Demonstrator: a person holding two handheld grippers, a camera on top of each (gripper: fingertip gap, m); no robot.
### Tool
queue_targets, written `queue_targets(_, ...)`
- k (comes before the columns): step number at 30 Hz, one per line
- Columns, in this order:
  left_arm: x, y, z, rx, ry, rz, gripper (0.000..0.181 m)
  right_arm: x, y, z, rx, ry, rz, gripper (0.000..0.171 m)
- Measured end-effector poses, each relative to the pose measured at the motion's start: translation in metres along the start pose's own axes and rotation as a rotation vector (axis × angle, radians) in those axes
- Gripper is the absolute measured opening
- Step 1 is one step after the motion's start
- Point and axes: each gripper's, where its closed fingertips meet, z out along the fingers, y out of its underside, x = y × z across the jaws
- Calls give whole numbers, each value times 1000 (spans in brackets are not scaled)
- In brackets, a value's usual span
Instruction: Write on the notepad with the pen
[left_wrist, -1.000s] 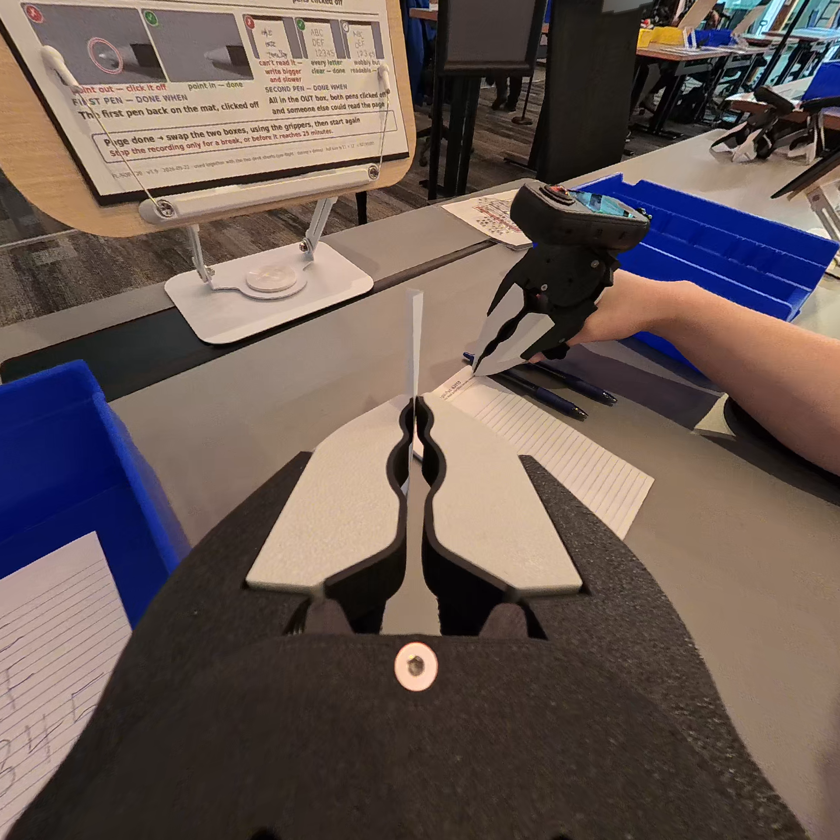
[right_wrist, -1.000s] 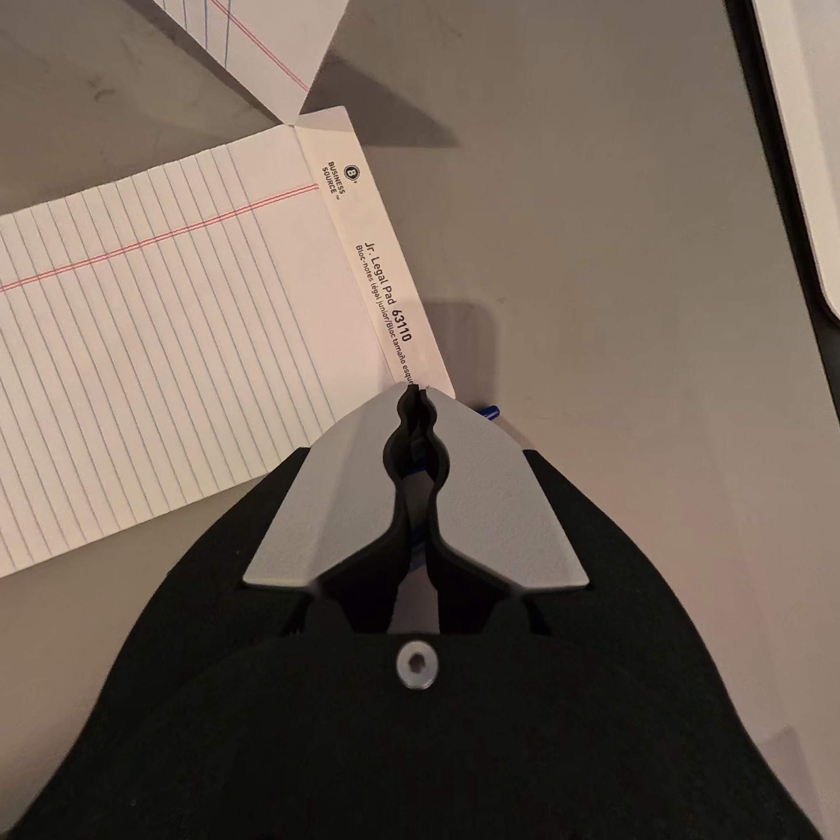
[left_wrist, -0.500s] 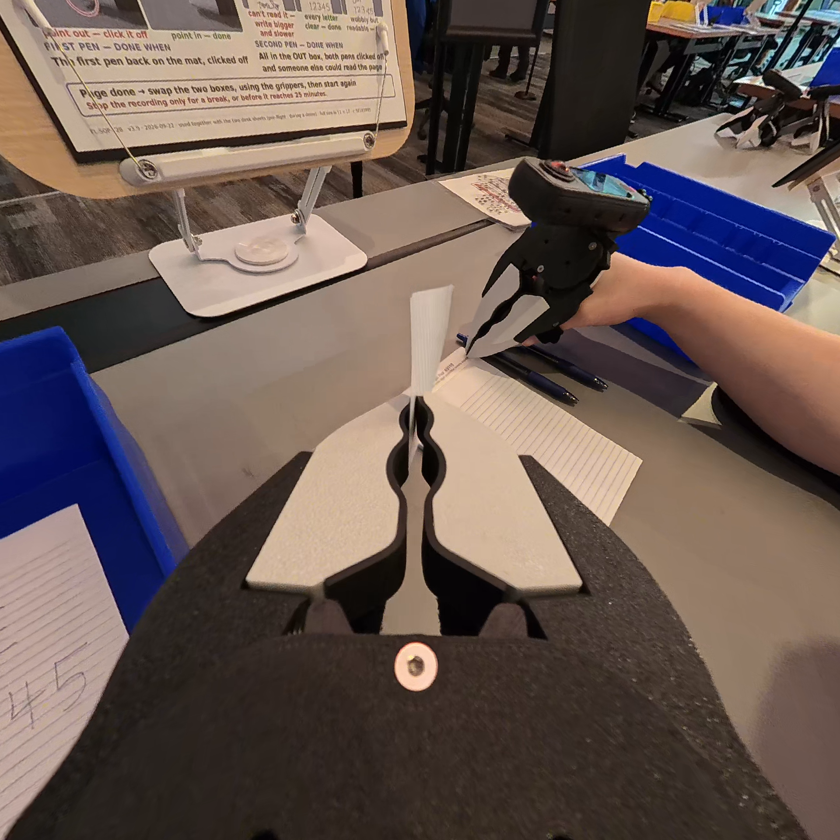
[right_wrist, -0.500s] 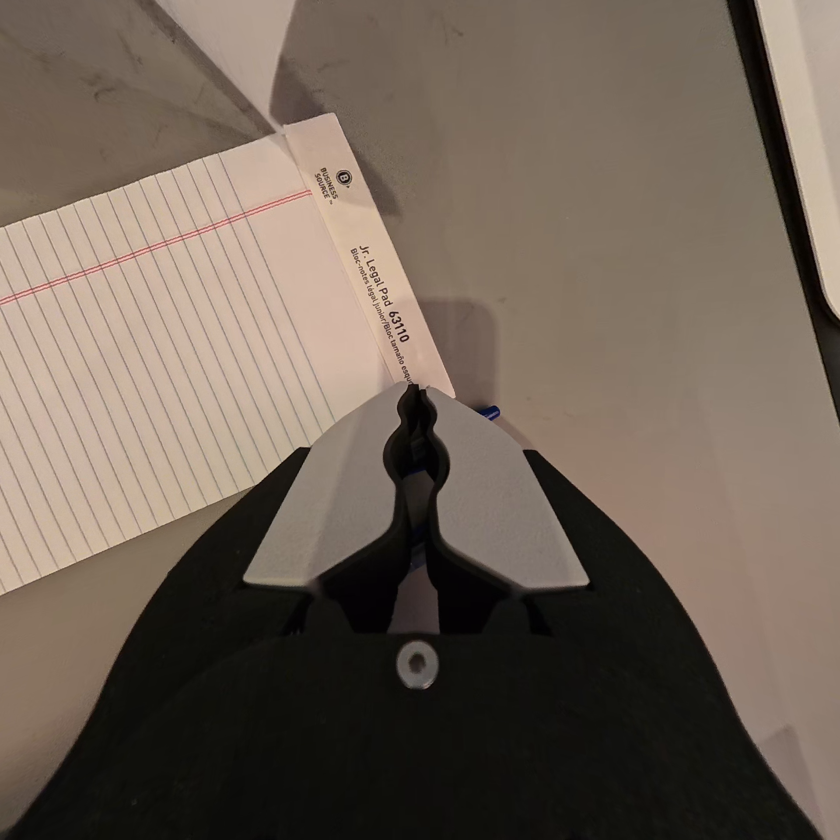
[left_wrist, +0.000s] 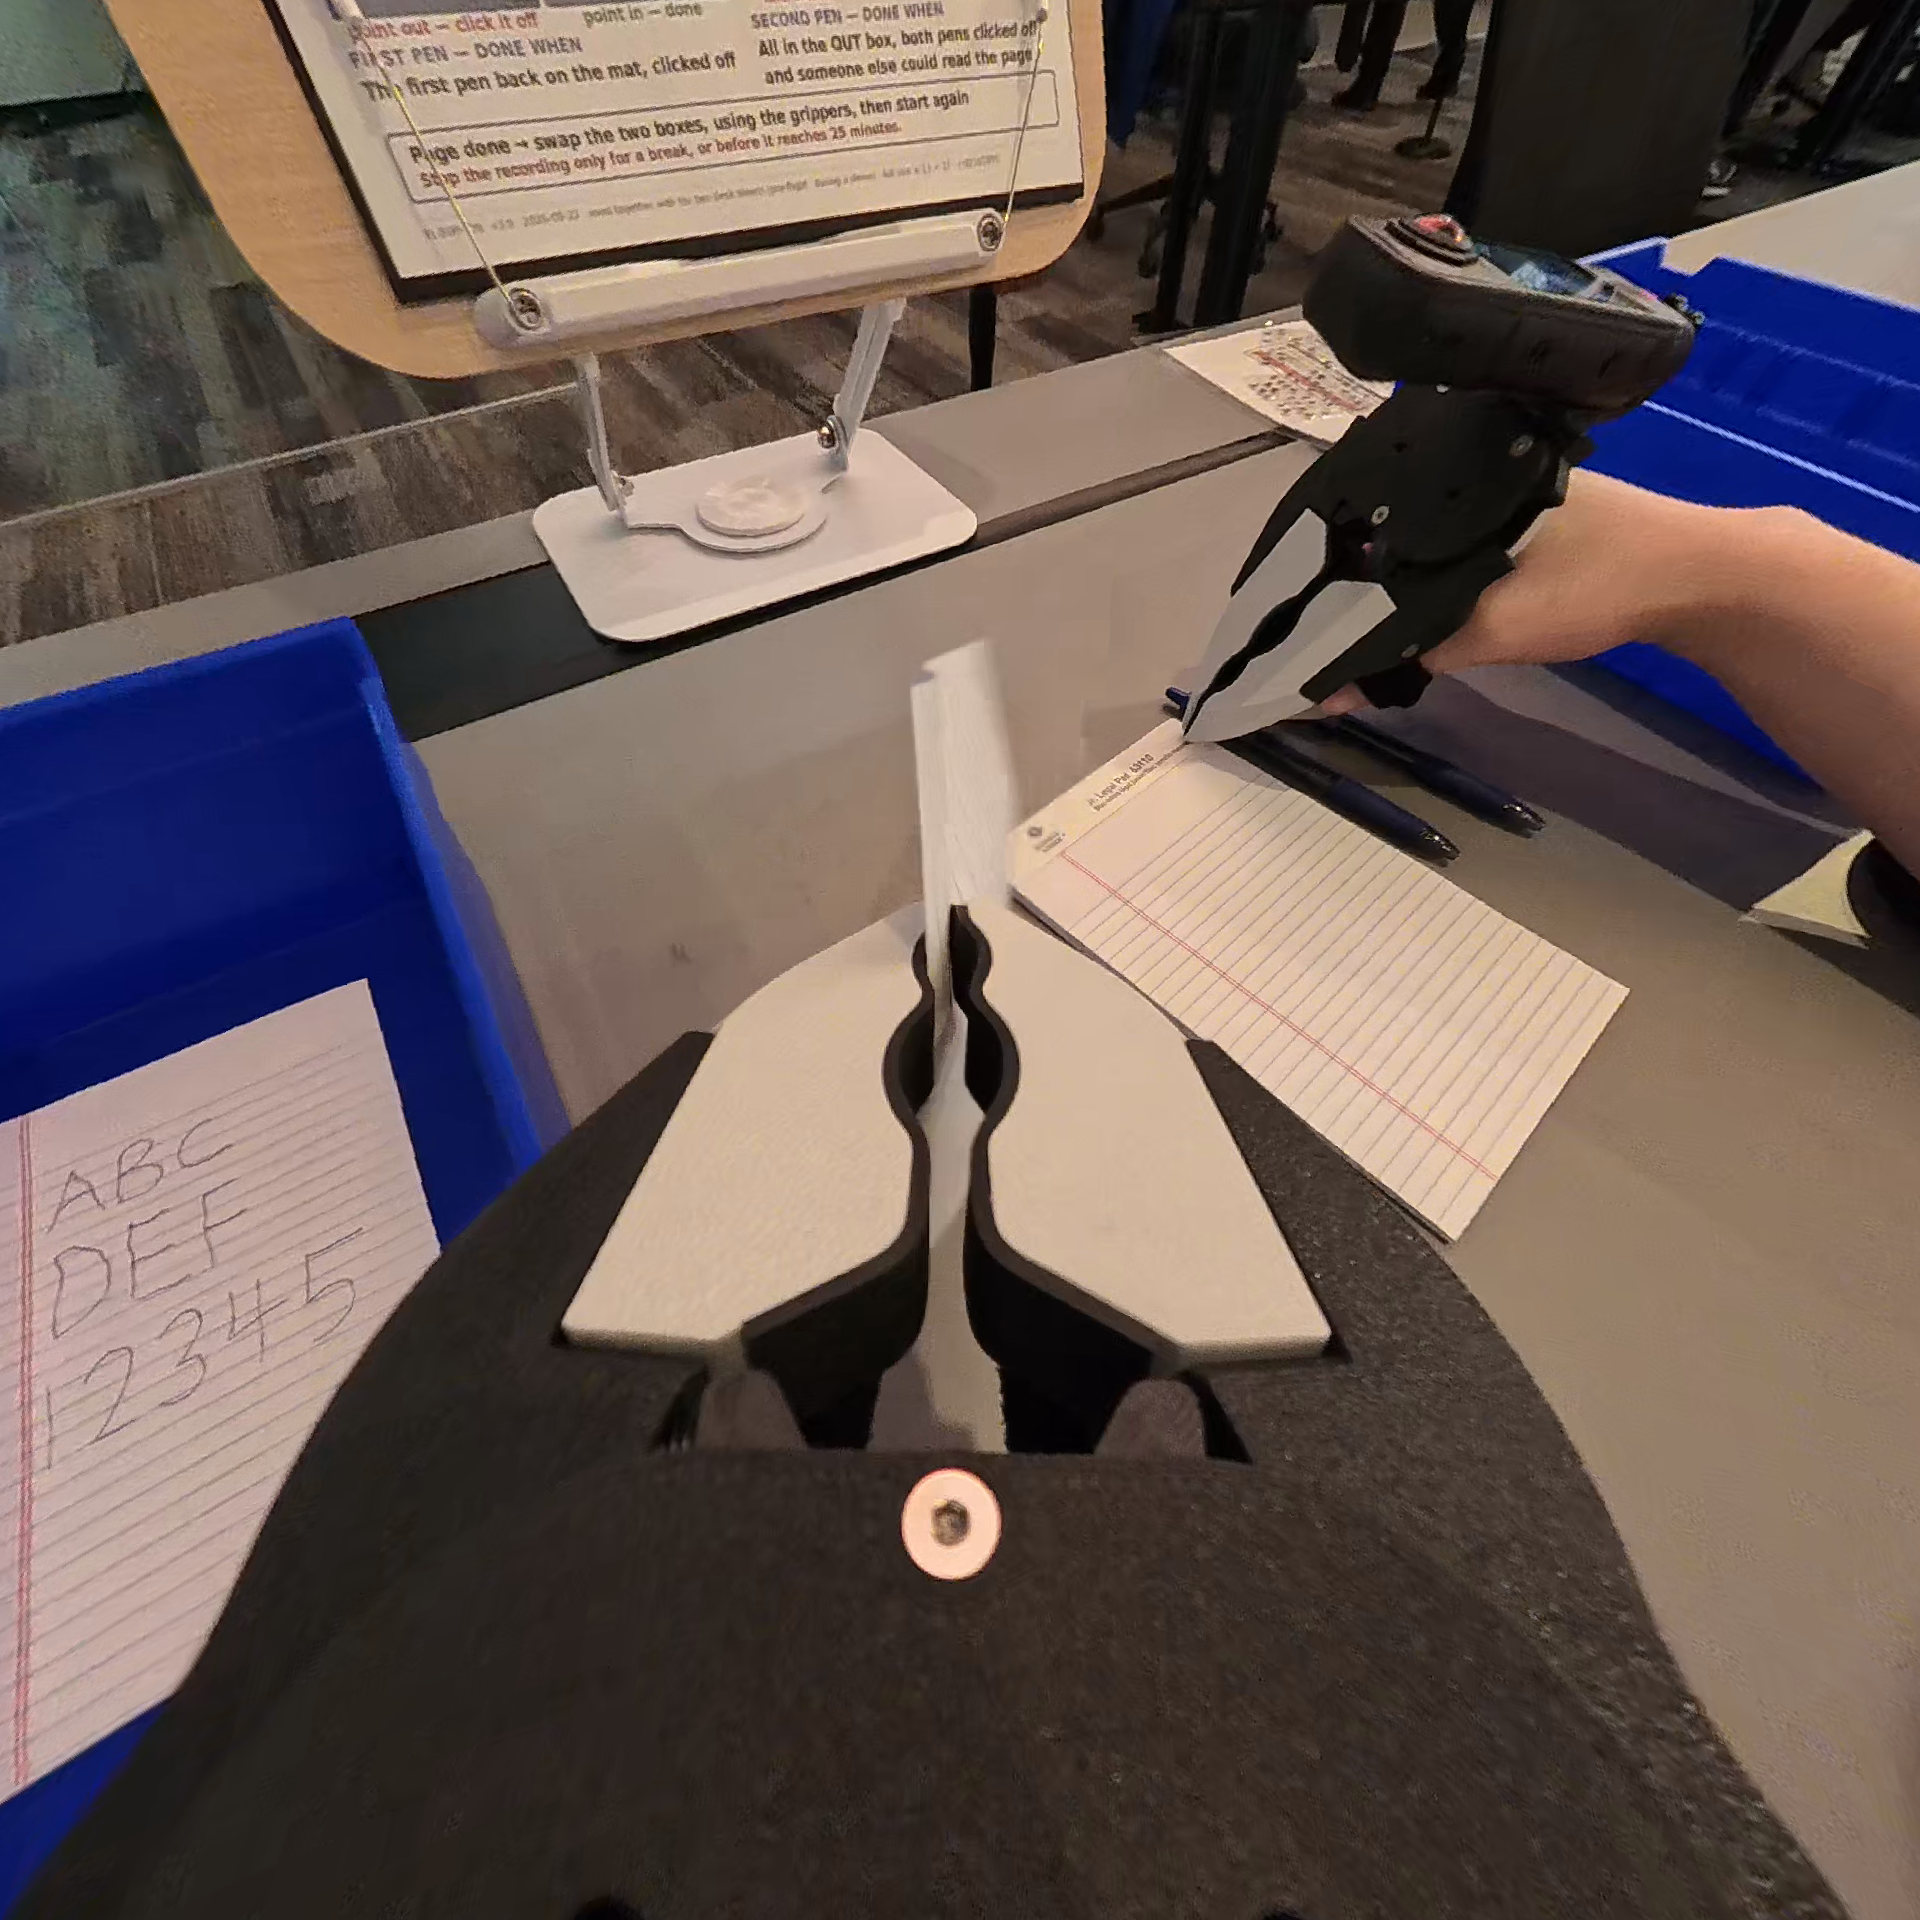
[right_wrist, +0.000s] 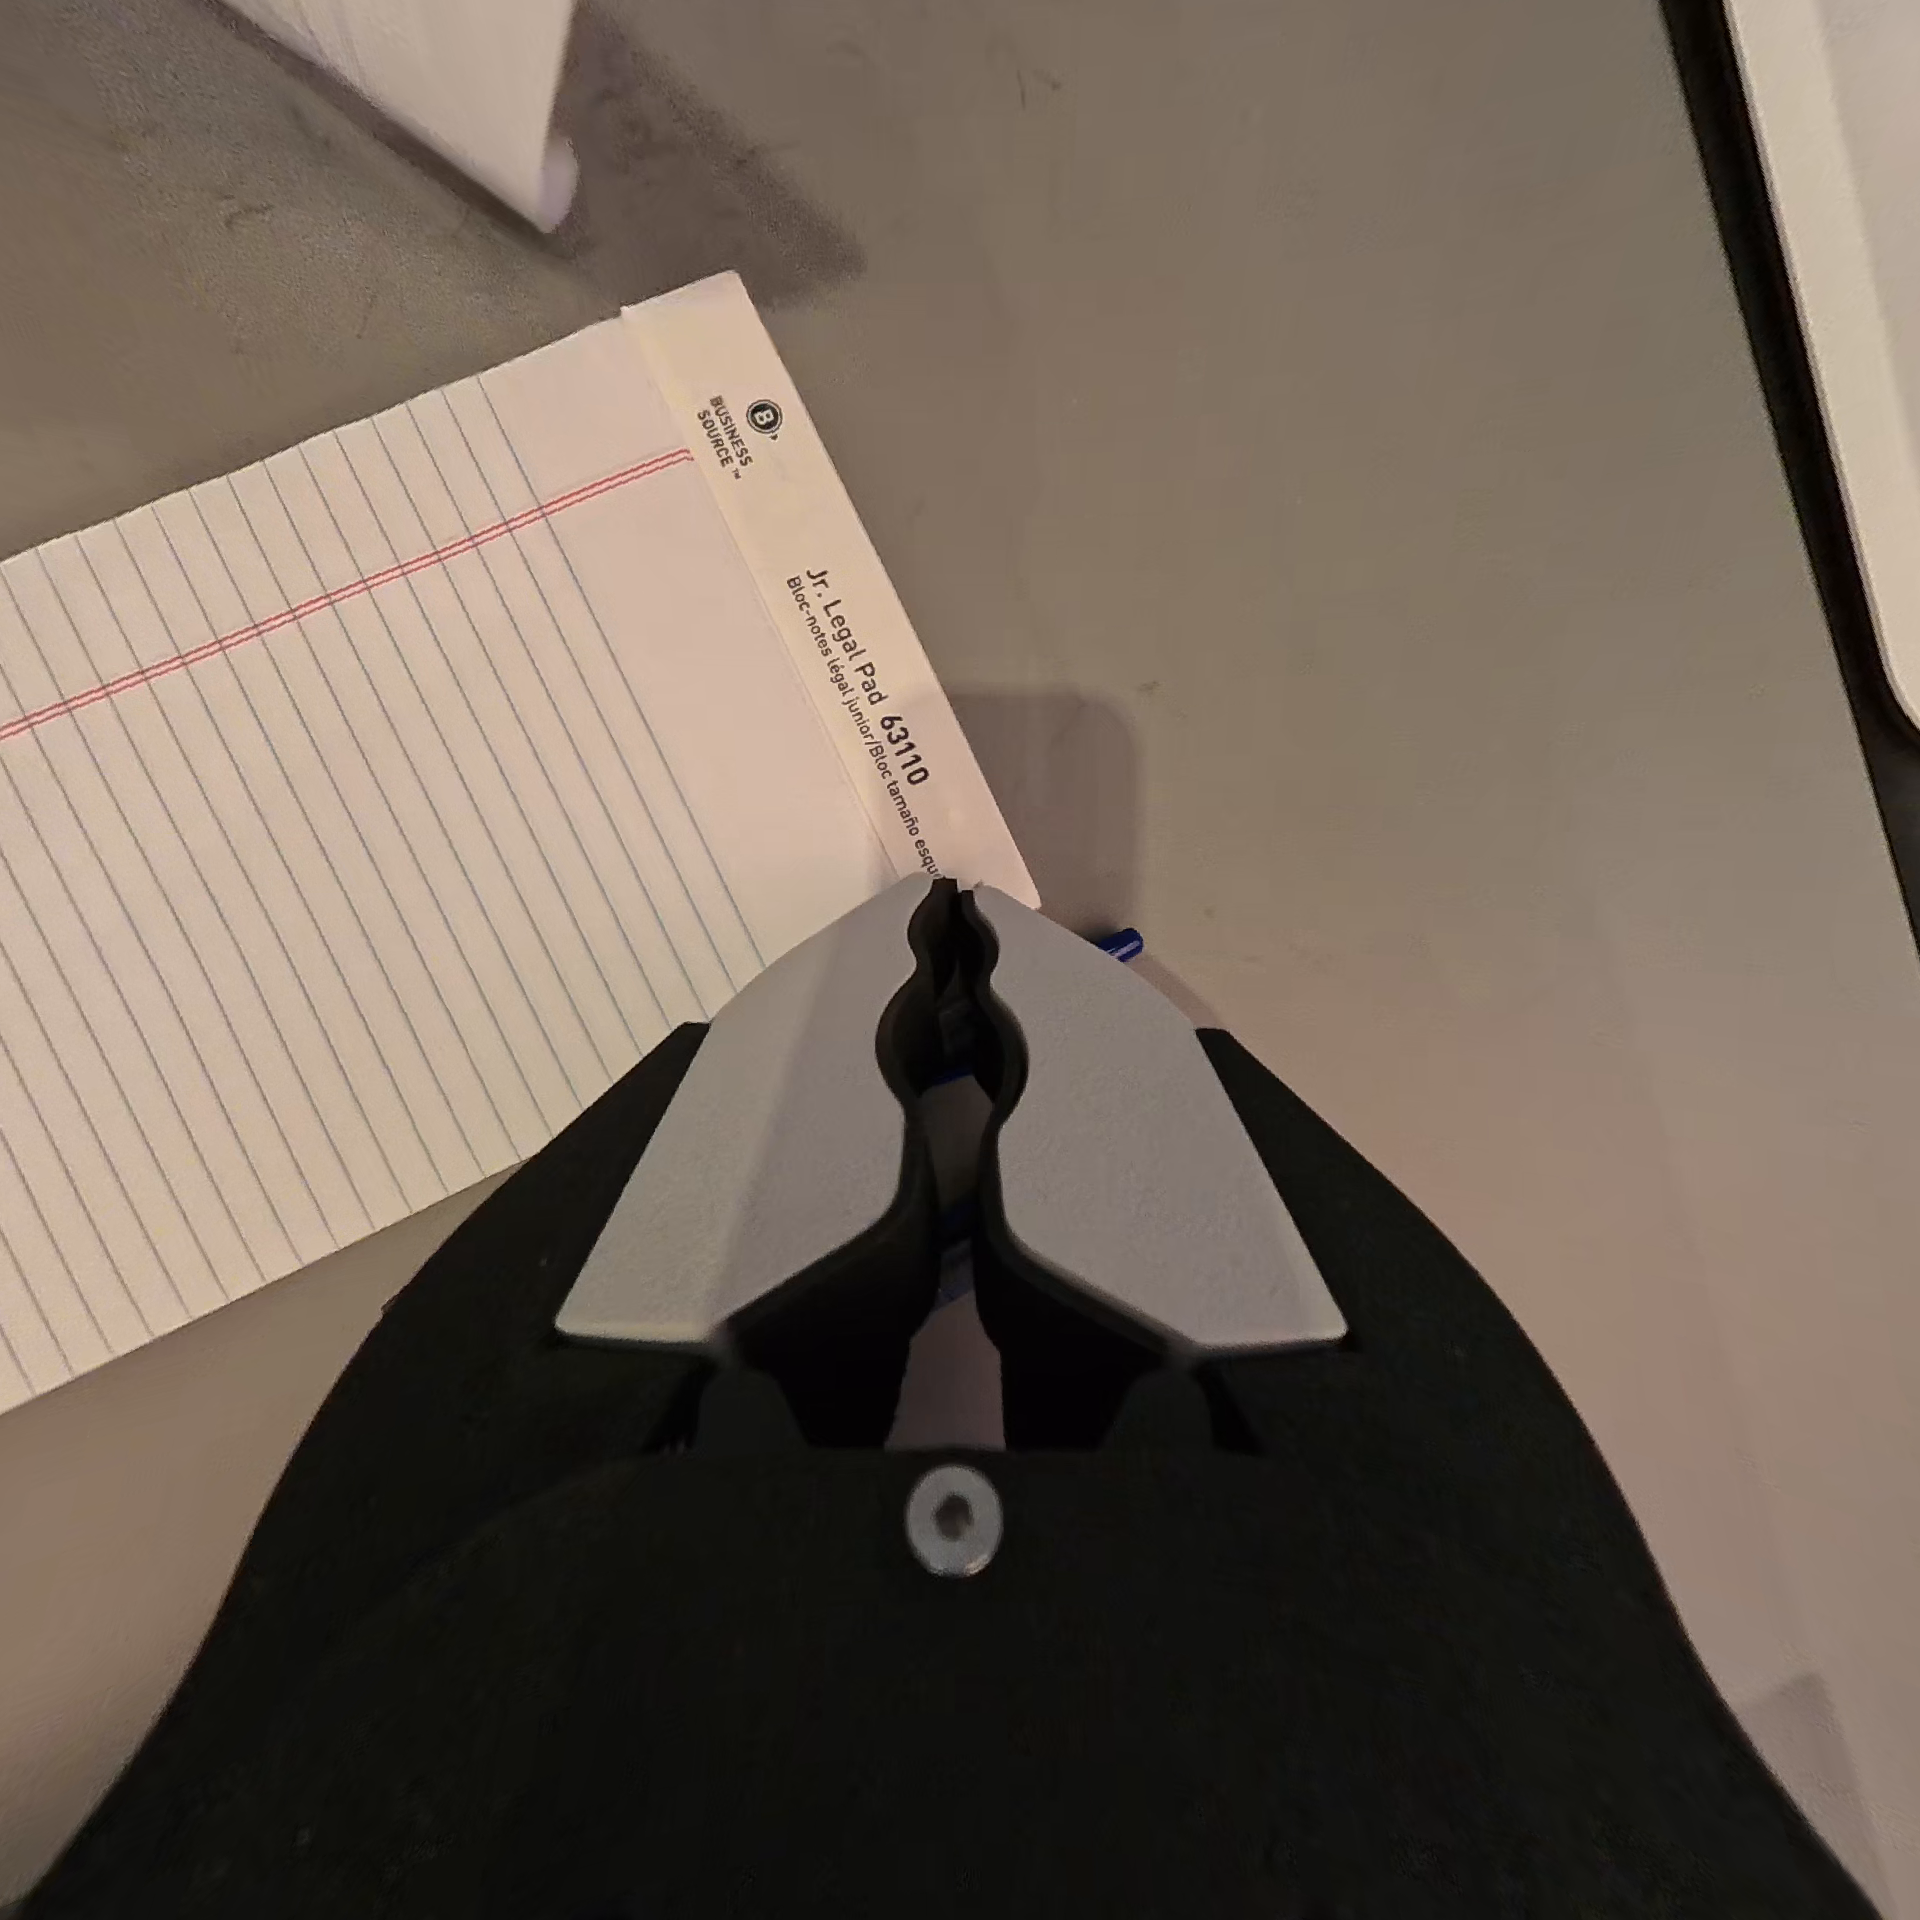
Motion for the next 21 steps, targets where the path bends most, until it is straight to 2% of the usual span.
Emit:
queue_targets(5,-1,-4,-14,48,-1,-25,0,0,0,0,3,2,-2,1)
queue_targets(10,9,-16,-19,70,66,-34,0,0,-1,0,4,9,10,0)
queue_targets(14,12,-36,-17,58,73,45,0,4,-5,3,17,54,136,1)
queue_targets(21,29,-79,4,61,104,208,0,8,-9,7,-38,184,202,0)
